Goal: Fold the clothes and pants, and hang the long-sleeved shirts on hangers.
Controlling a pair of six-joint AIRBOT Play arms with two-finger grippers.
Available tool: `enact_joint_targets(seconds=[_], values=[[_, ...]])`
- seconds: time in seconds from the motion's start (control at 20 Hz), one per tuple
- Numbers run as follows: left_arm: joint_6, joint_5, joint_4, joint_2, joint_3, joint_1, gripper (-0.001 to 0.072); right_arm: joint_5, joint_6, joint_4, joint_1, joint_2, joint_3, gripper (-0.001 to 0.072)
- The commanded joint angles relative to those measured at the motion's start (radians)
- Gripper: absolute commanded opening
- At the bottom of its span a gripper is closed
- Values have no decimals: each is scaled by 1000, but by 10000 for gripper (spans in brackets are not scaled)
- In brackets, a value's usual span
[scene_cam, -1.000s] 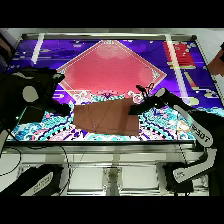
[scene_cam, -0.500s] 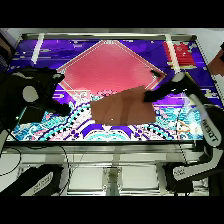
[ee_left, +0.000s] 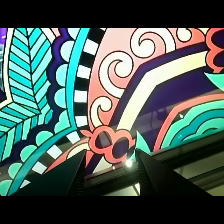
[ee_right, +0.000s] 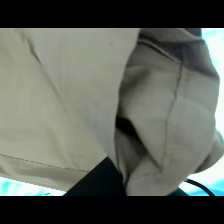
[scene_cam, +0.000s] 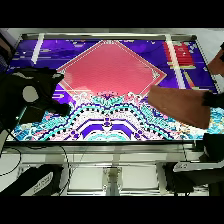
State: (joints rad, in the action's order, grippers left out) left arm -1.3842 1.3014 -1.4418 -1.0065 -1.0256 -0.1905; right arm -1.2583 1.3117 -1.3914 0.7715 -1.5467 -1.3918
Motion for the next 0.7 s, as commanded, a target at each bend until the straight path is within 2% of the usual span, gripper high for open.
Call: enact_joint_targets(seconds=[0.0, 0.05, 0.1, 0.15, 0.2, 0.25, 0.45, 0.6, 0.65], values=[[0, -5, 0, 1, 0, 1, 384, 29, 15, -23, 180, 3, -4, 28], [0, -12, 0, 1, 0, 1, 384, 28, 15, -23, 201, 3, -4, 113], [0, -21, 0, 0, 0, 1, 384, 23, 16, -23, 215, 3, -4, 273], [0, -29, 0, 0, 0, 1, 384, 15, 16, -23, 221, 3, -4, 387], [0, -31, 0, 0, 0, 1, 384, 5, 15, -25, 221, 4, -4, 459], [0, -31, 0, 0, 0, 1, 384, -5, 16, -24, 221, 9, -4, 484], [0, -30, -1, 0, 0, 1, 384, 11, 17, 10, 219, 109, -4, 487], [0, -31, -1, -3, 0, 1, 384, 16, -9, 261, 215, 233, -4, 472], [0, -30, -1, -5, 0, 1, 384, -2, -44, 341, 198, 281, -4, 407]])
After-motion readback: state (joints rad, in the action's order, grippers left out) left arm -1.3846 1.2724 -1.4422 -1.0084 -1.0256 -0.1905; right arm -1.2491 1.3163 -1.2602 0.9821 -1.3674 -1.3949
